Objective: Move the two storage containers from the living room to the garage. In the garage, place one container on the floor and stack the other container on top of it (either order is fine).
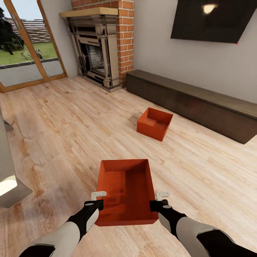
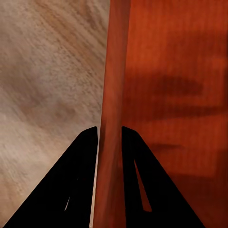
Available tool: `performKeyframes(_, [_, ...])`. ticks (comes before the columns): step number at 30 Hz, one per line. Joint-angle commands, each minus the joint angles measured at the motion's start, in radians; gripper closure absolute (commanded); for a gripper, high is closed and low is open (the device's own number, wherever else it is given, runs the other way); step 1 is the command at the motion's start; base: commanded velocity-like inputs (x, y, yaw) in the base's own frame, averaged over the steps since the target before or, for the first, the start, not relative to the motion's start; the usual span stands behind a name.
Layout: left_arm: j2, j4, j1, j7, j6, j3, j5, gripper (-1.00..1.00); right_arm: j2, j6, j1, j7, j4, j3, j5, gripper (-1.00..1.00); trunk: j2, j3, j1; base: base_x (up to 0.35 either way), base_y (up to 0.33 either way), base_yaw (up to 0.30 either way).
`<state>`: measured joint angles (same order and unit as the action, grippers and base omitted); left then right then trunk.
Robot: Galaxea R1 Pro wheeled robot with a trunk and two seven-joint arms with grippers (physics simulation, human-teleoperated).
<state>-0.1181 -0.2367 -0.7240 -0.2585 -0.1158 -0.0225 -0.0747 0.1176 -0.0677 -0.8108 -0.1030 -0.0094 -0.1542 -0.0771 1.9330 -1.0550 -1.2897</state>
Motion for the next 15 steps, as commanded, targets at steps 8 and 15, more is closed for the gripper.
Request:
performKeyframes(8, [0.000,-0.005,0.000,-0.010,-0.007,-0.002,0.007,1.00,-0.001,-0.004,-0.001,-0.010,0.003,0.002,-0.018,1.00,-0.056,0.024,0.031,0.000,0.000,0.000])
performKeyframes(15, [0.001,-0.006,0.000,-0.010,-0.007,-0.002,0.007,1.00,-0.001,-0.005,-0.001,-0.010,0.003,0.002,-0.018,1.00,-0.105,0.046,0.058,0.000,0.000,0.000])
